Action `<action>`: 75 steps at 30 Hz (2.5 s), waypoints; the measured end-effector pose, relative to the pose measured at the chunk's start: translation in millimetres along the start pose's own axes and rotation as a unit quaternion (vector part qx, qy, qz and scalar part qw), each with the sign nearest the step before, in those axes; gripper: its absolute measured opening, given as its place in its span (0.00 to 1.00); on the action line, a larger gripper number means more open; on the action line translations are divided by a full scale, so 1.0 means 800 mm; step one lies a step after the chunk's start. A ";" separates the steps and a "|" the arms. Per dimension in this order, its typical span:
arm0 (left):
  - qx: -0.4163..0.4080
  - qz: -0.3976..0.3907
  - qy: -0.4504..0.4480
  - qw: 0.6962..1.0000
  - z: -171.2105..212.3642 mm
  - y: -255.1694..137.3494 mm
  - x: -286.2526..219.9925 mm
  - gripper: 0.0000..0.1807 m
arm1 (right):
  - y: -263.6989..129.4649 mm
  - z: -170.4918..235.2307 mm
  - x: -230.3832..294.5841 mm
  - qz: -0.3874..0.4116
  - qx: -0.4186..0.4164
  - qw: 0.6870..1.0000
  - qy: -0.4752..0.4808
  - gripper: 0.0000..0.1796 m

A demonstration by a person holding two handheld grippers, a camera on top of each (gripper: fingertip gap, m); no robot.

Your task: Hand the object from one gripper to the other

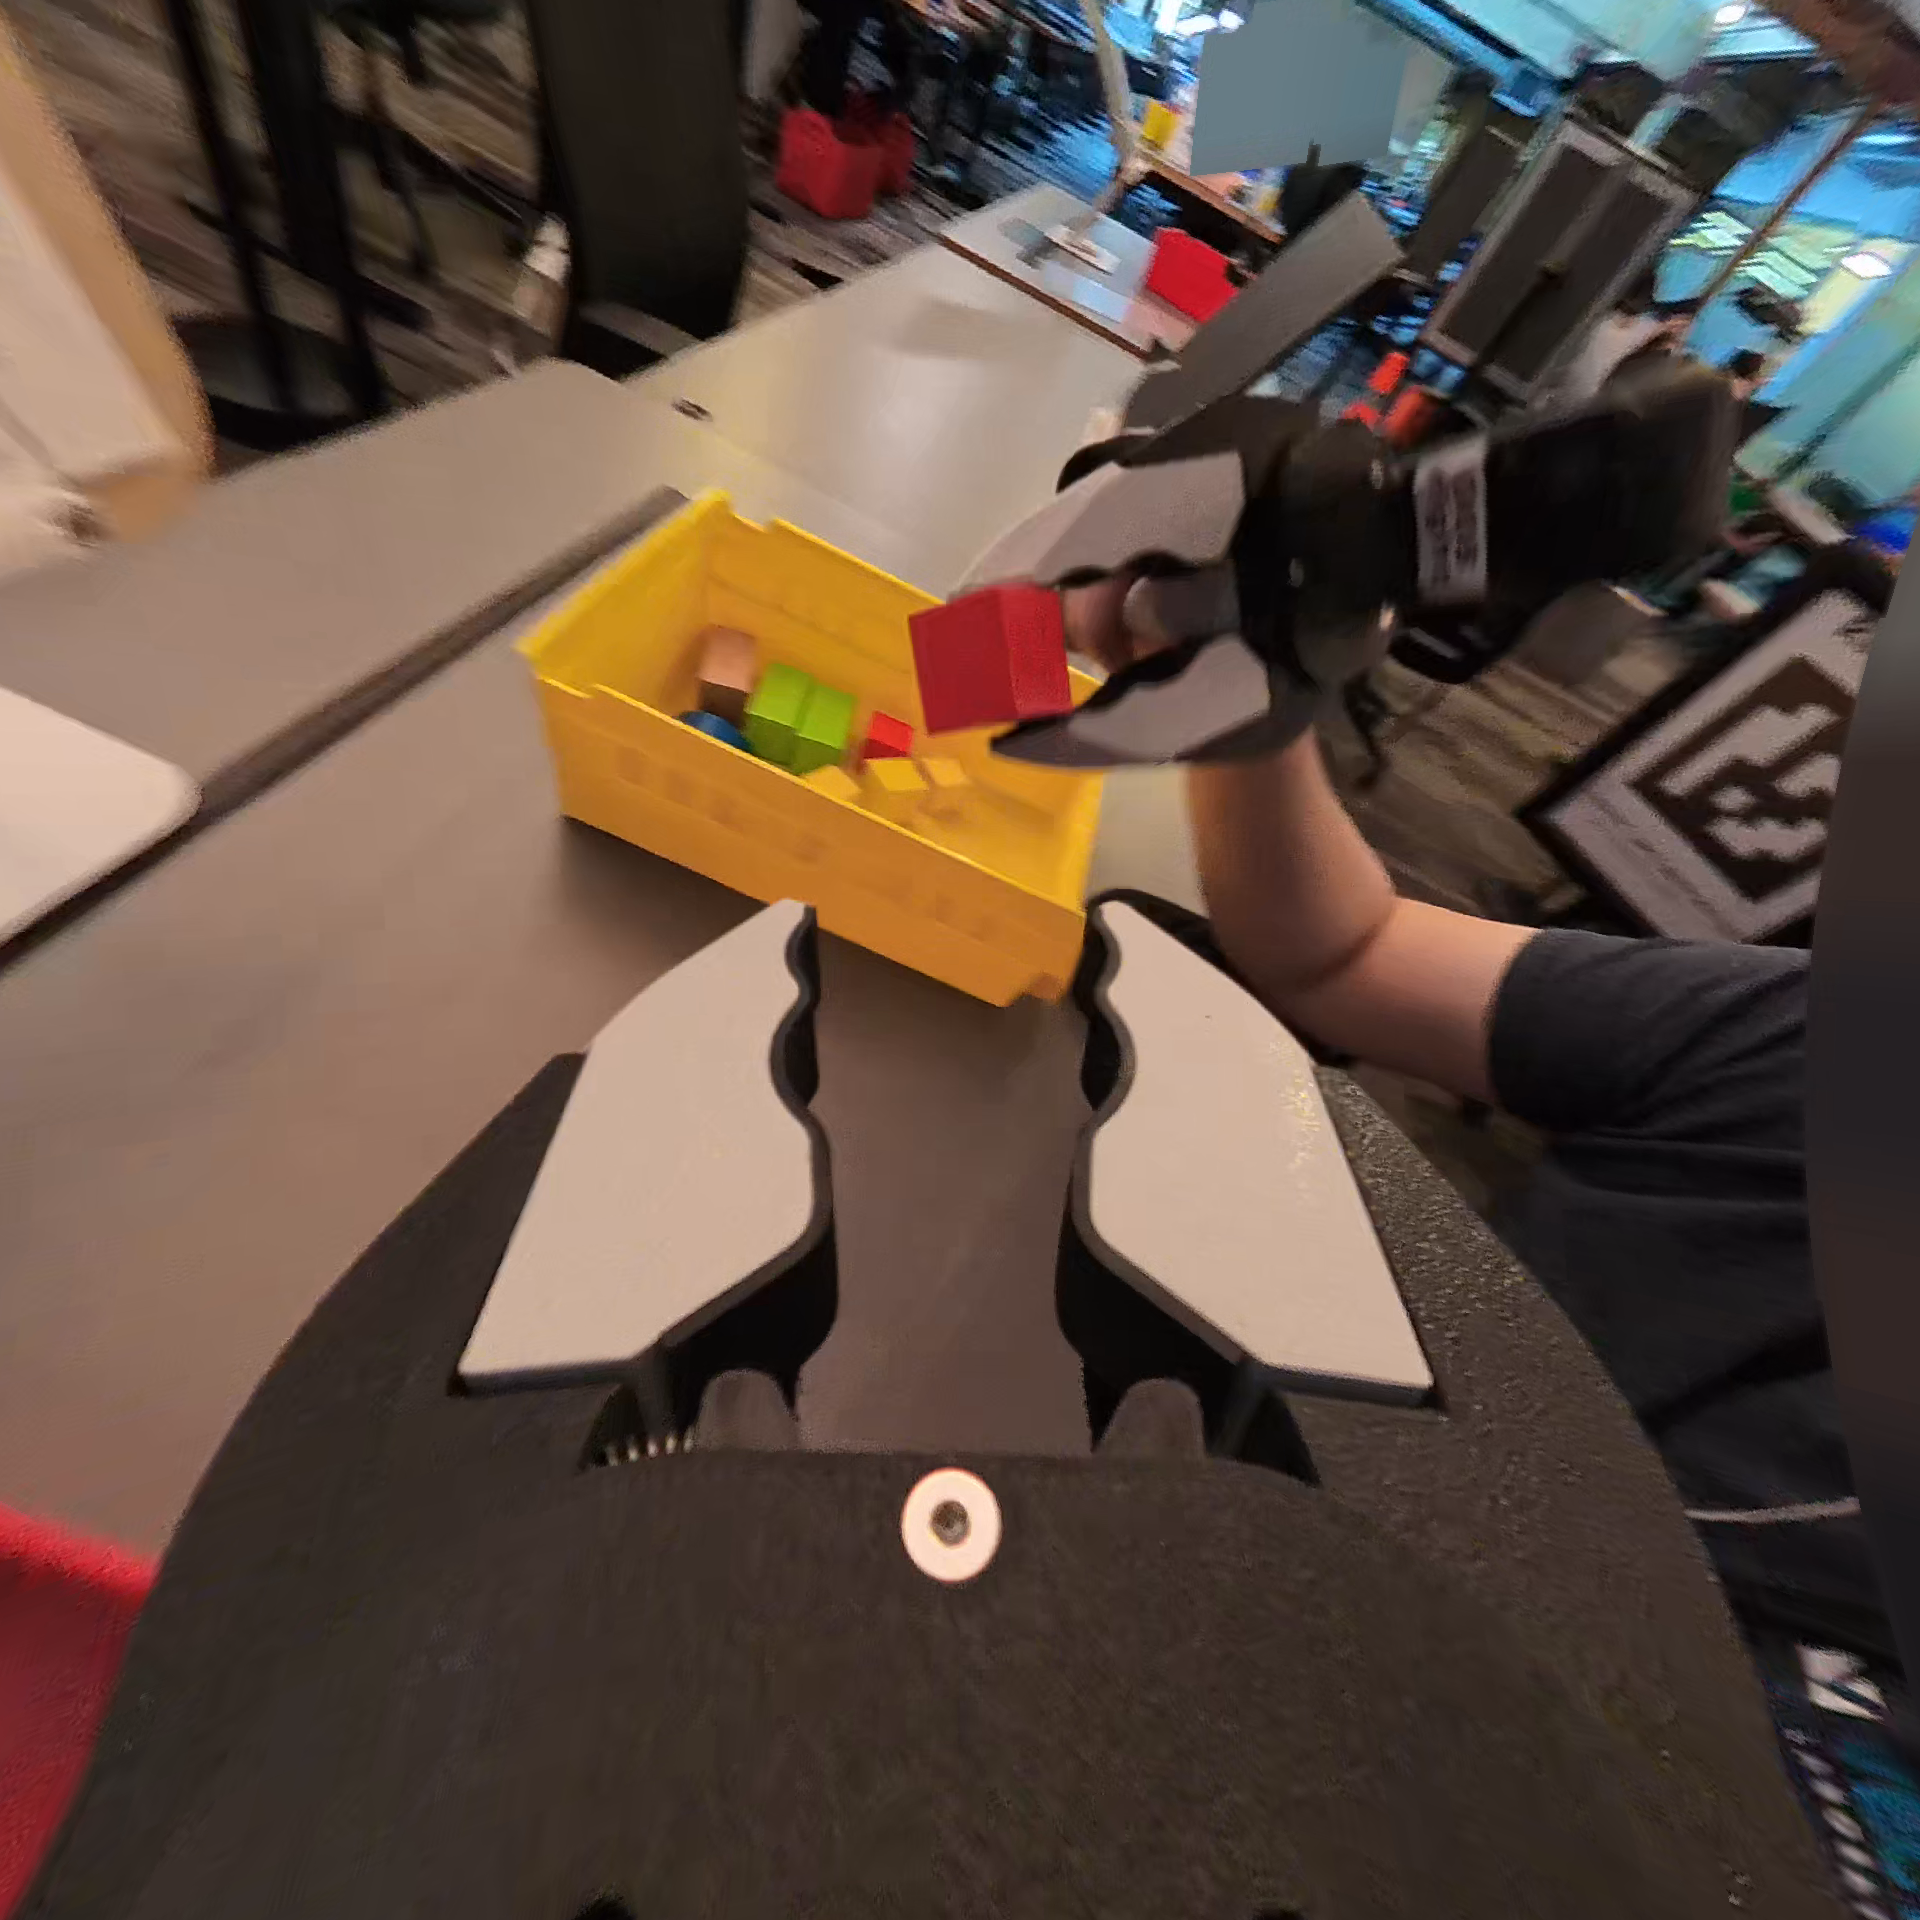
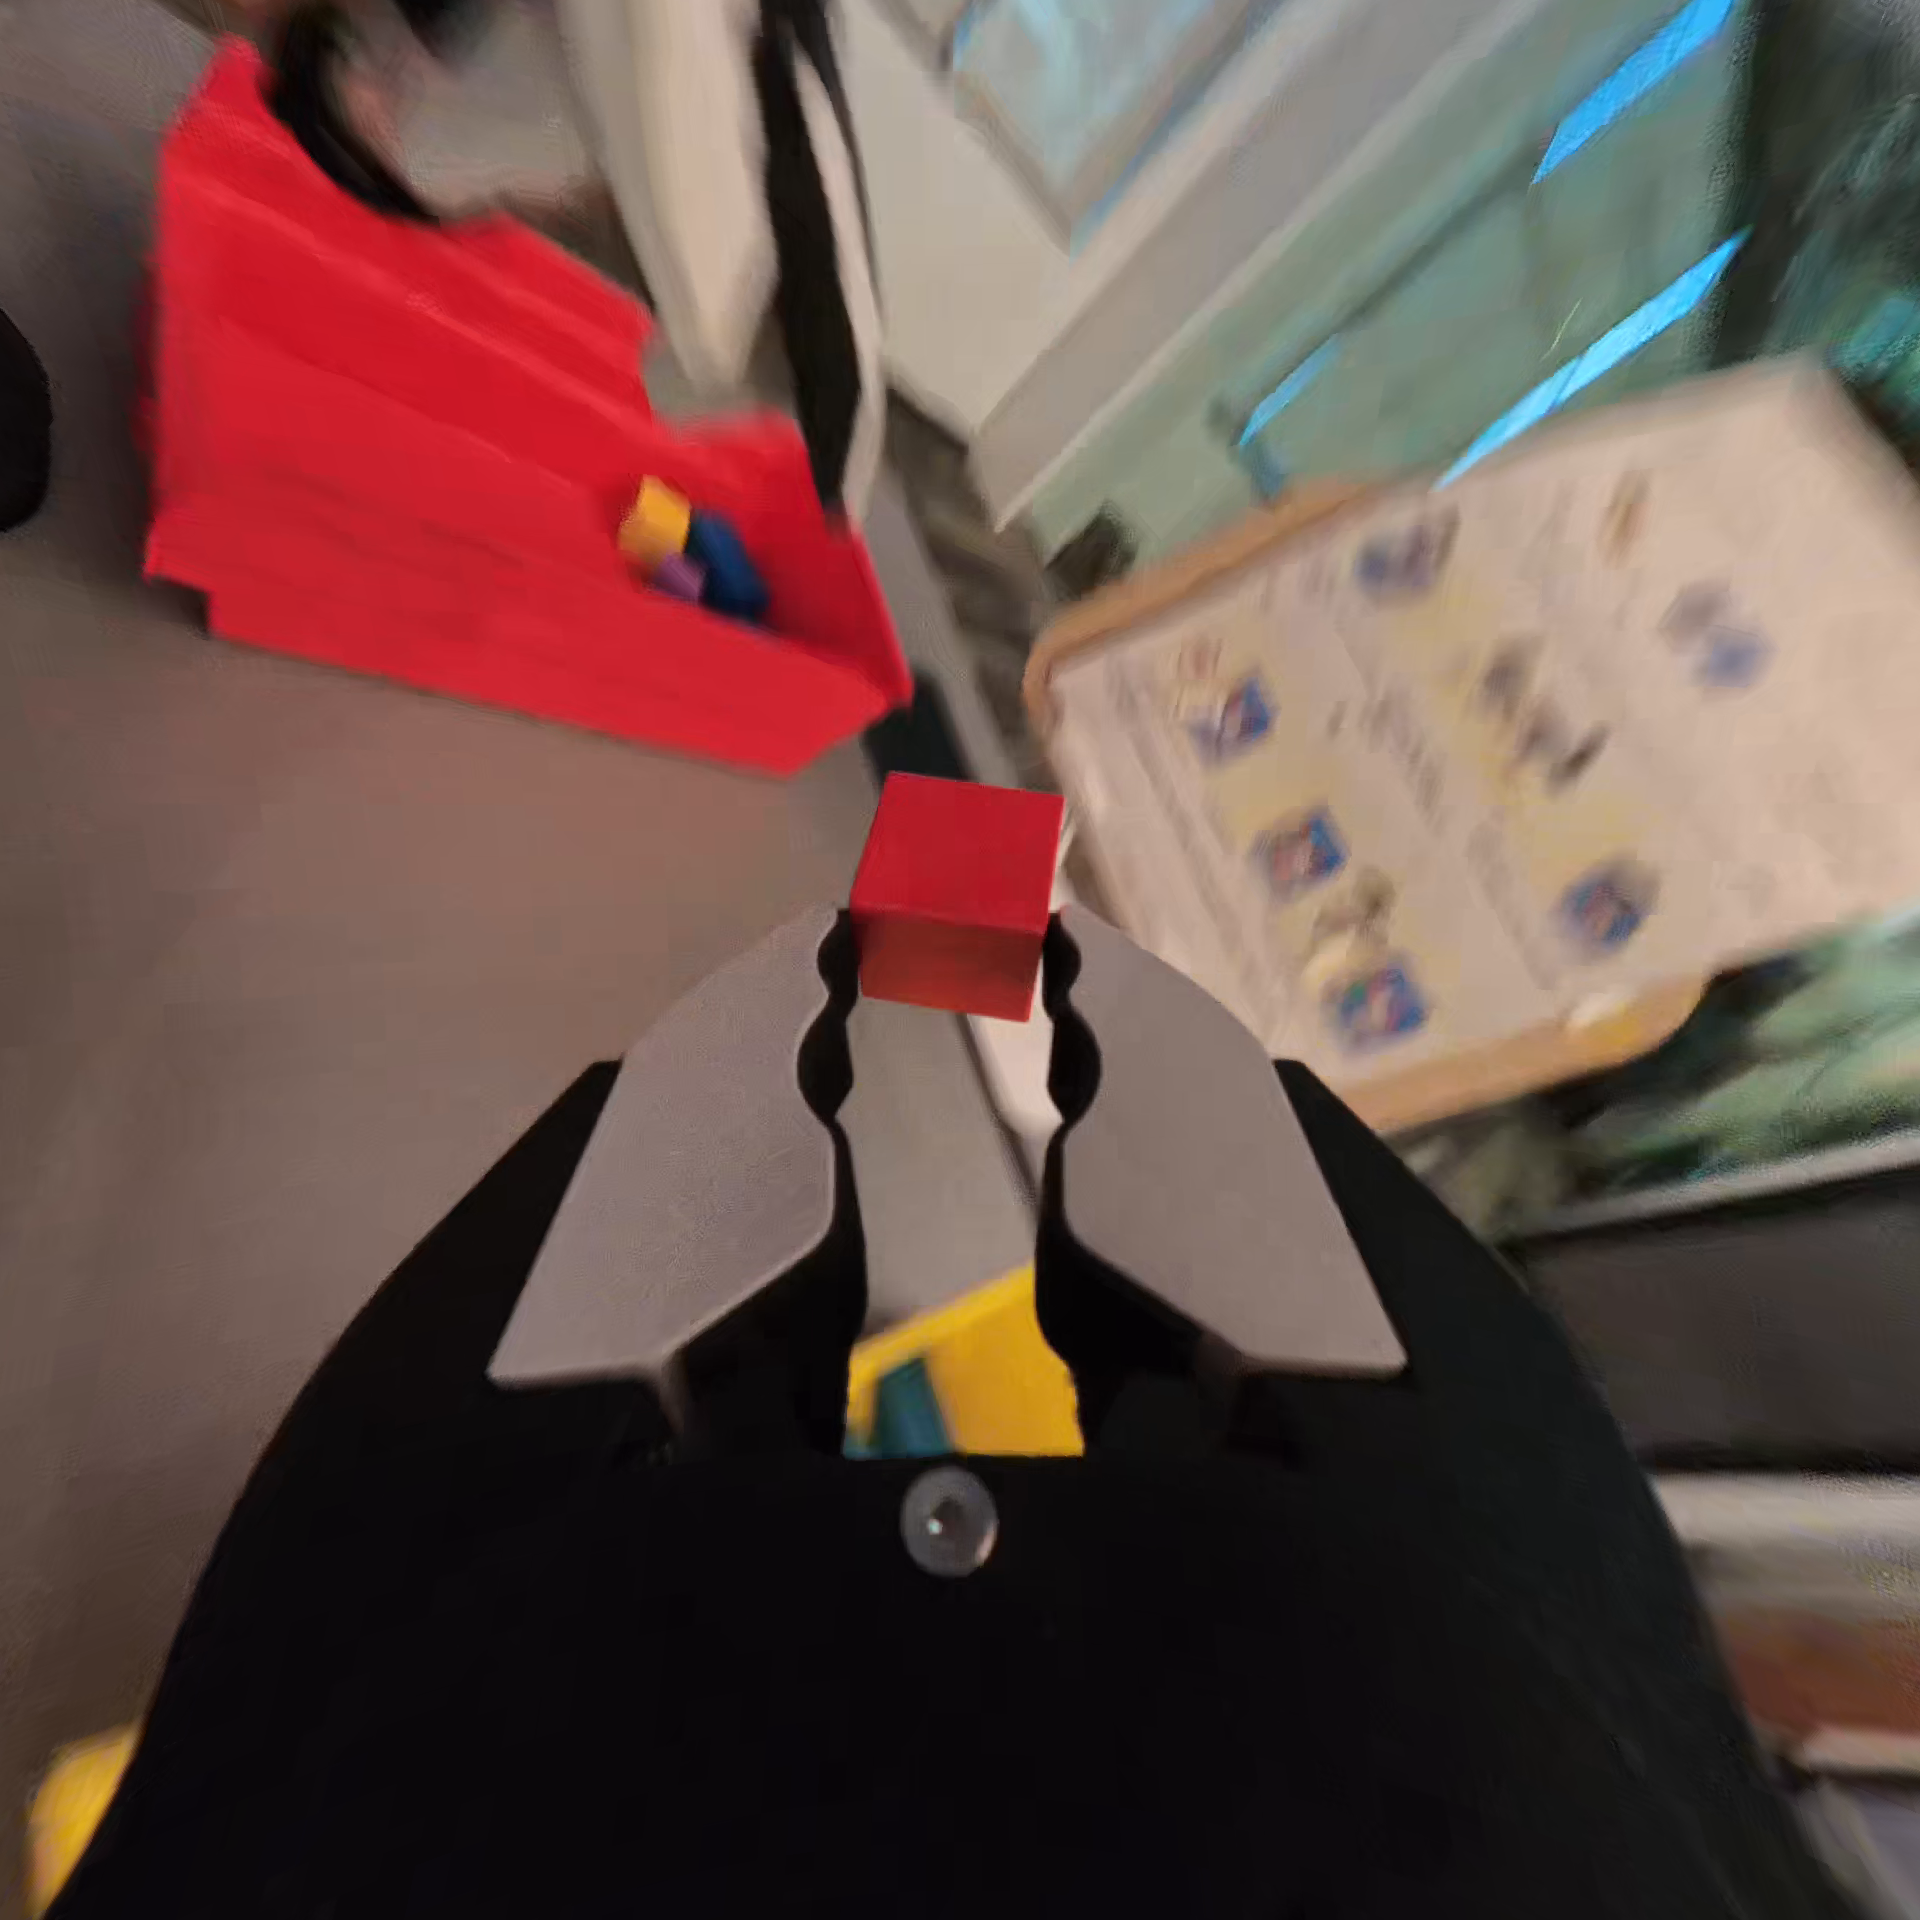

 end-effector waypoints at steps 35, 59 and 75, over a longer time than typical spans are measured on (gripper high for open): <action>0.041 -0.160 0.022 0.986 0.006 -0.064 0.037 0.29 | 0.034 0.296 0.003 -0.092 0.564 0.743 0.348 0.21; 0.290 -0.423 -0.104 0.852 0.169 -0.139 0.282 0.24 | 0.015 0.255 -0.020 -0.081 0.522 0.786 0.321 0.24; 0.210 -0.367 -0.026 0.906 0.090 -0.135 0.199 0.16 | 0.025 0.178 -0.049 -0.005 0.363 0.902 0.232 0.23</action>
Point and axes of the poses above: each gripper's, where its closed fingertips meet, y out along the fingers, z out of its underside, x = y × z across the jaws, the point moved 8 cm from there along -y, back along the fingers, and after that the axes turned 6 degrees about z, right-handed, at the moved point
